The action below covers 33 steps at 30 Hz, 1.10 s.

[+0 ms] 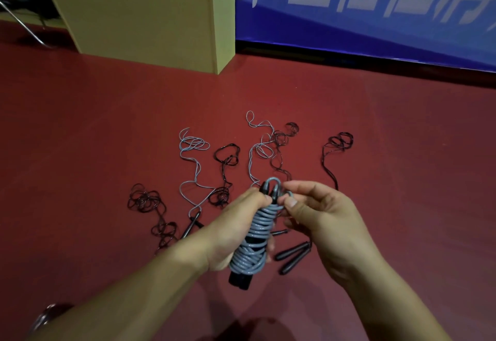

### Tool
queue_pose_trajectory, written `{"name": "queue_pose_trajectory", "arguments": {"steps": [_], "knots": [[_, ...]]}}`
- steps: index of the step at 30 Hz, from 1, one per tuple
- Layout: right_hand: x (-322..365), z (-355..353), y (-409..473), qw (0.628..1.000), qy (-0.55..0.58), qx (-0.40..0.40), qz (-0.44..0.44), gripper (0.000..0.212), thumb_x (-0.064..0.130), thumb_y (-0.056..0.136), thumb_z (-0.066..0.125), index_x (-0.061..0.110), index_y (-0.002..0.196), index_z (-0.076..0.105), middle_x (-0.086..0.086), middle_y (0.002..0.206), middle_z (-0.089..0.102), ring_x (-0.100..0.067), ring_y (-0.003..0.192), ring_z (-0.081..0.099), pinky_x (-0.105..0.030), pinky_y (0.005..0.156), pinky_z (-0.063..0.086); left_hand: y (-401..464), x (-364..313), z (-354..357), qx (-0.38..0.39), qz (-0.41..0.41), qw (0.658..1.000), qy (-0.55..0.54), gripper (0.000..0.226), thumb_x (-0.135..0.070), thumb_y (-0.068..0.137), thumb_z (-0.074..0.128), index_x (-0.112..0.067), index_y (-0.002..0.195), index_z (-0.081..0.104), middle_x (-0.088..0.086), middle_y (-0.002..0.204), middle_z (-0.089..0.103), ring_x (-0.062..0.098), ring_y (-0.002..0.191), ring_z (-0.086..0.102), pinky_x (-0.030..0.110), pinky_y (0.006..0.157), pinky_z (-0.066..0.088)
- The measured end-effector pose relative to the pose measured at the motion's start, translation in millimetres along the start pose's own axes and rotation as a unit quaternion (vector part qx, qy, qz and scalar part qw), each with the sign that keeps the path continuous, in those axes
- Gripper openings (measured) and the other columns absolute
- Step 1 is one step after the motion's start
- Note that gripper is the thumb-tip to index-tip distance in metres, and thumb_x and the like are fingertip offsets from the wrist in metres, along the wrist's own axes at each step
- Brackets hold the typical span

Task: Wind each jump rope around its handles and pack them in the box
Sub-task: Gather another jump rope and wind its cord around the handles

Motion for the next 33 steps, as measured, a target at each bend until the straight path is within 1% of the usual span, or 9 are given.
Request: {"name": "queue_pose_trajectory", "arguments": {"steps": [2, 4, 8, 12, 18, 23, 26, 30, 33], "knots": [[0.7, -1.6, 0.8, 1.0, -0.024, -0.013, -0.012, 0.022, -0.004, 0.088, 0.063, 0.013, 0.095, 0.073, -0.002, 0.075, 0.071, -0.014, 0.062, 0.06, -0.024, 0.06, 0.054, -2.8, -3.0, 5.9, -0.035, -0.022, 0.999, -0.009, 0.02, -0.004, 0.099, 0.042, -0.01, 0.083, 0.053, 0.004, 0.051, 0.061, 0.01, 0.038, 0.059, 0.021, 0.041, 0.049], [2.5, -4.3, 2.5, 0.999, -0.027, -0.02, -0.018, 0.023, -0.004, 0.088, 0.063, 0.014, 0.095, 0.074, -0.002, 0.075, 0.071, -0.015, 0.064, 0.06, -0.025, 0.064, 0.055, -10.6, -4.3, 17.8, -0.012, -0.028, 0.997, -0.069, 0.011, -0.017, 0.098, 0.048, -0.01, 0.093, 0.054, 0.005, 0.061, 0.062, 0.021, 0.05, 0.061, 0.033, 0.051, 0.052], [3.6, -6.6, 3.9, 0.999, -0.004, -0.027, -0.017, 0.024, -0.007, 0.086, 0.063, 0.012, 0.095, 0.074, -0.007, 0.081, 0.071, -0.018, 0.068, 0.061, -0.026, 0.066, 0.054, -15.0, -9.4, 23.3, 0.037, -0.01, 0.993, -0.109, 0.033, -0.033, 0.087, 0.061, -0.008, 0.108, 0.062, 0.012, 0.079, 0.063, 0.025, 0.06, 0.06, 0.04, 0.068, 0.048], [6.5, -6.4, 2.6, 0.999, 0.009, -0.03, -0.032, 0.029, -0.014, 0.085, 0.06, 0.009, 0.1, 0.071, -0.011, 0.084, 0.069, -0.018, 0.071, 0.064, -0.026, 0.065, 0.055, -13.0, -15.8, 22.5, 0.041, 0.006, 0.989, -0.141, 0.044, -0.031, 0.089, 0.055, -0.003, 0.121, 0.066, 0.022, 0.11, 0.067, 0.03, 0.084, 0.064, 0.037, 0.072, 0.054], [10.1, -3.7, 3.1, 0.998, -0.041, -0.02, -0.051, 0.03, -0.013, 0.085, 0.061, 0.013, 0.094, 0.074, -0.019, 0.088, 0.072, -0.017, 0.073, 0.066, -0.03, 0.07, 0.056, -12.9, -17.8, 19.6, 0.044, 0.033, 0.989, -0.14, 0.039, -0.024, 0.087, 0.056, -0.003, 0.118, 0.065, 0.014, 0.112, 0.07, 0.025, 0.095, 0.066, 0.031, 0.075, 0.056], [10.3, -1.2, 3.4, 0.996, -0.083, 0.003, -0.044, 0.031, -0.013, 0.086, 0.061, 0.015, 0.091, 0.075, -0.008, 0.081, 0.072, -0.008, 0.068, 0.062, -0.018, 0.061, 0.05, -14.9, -16.4, 19.6, 0.028, 0.038, 0.999, -0.011, 0.047, -0.023, 0.073, 0.053, -0.013, 0.118, 0.058, 0.011, 0.087, 0.064, 0.025, 0.071, 0.059, 0.032, 0.064, 0.049], [10.5, -1.6, 3.2, 0.993, -0.104, -0.001, -0.05, 0.03, -0.01, 0.086, 0.062, 0.016, 0.09, 0.076, -0.009, 0.085, 0.075, -0.007, 0.07, 0.064, -0.017, 0.062, 0.05, -15.8, -15.8, 22.8, 0.039, 0.028, 0.999, 0.004, 0.043, -0.022, 0.072, 0.052, -0.017, 0.114, 0.058, 0.008, 0.075, 0.06, 0.024, 0.059, 0.057, 0.037, 0.063, 0.048], [4.9, -0.2, 1.8, 0.995, -0.092, 0.001, -0.027, 0.026, -0.007, 0.088, 0.062, 0.015, 0.096, 0.074, -0.008, 0.081, 0.074, -0.009, 0.064, 0.064, -0.024, 0.058, 0.053, -13.9, -15.6, 21.1, 0.036, 0.025, 0.999, 0.013, 0.042, -0.023, 0.071, 0.052, -0.016, 0.112, 0.058, 0.011, 0.075, 0.058, 0.025, 0.056, 0.056, 0.036, 0.06, 0.048], [0.4, -0.4, 1.9, 0.998, -0.06, 0.011, -0.003, 0.026, -0.006, 0.088, 0.063, 0.016, 0.099, 0.07, -0.006, 0.087, 0.073, -0.015, 0.071, 0.065, -0.032, 0.065, 0.056, -16.4, -19.0, 23.3, 0.052, 0.027, 0.998, -0.002, 0.033, -0.022, 0.07, 0.05, -0.022, 0.099, 0.065, 0.011, 0.071, 0.056, 0.024, 0.051, 0.054, 0.033, 0.055, 0.047]]}}
Point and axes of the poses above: each hand's wrist, its own y-axis towards the middle knuckle, its own z-axis out of the palm, x = y × z, the point moved 8 cm from there along y, towards the middle knuckle
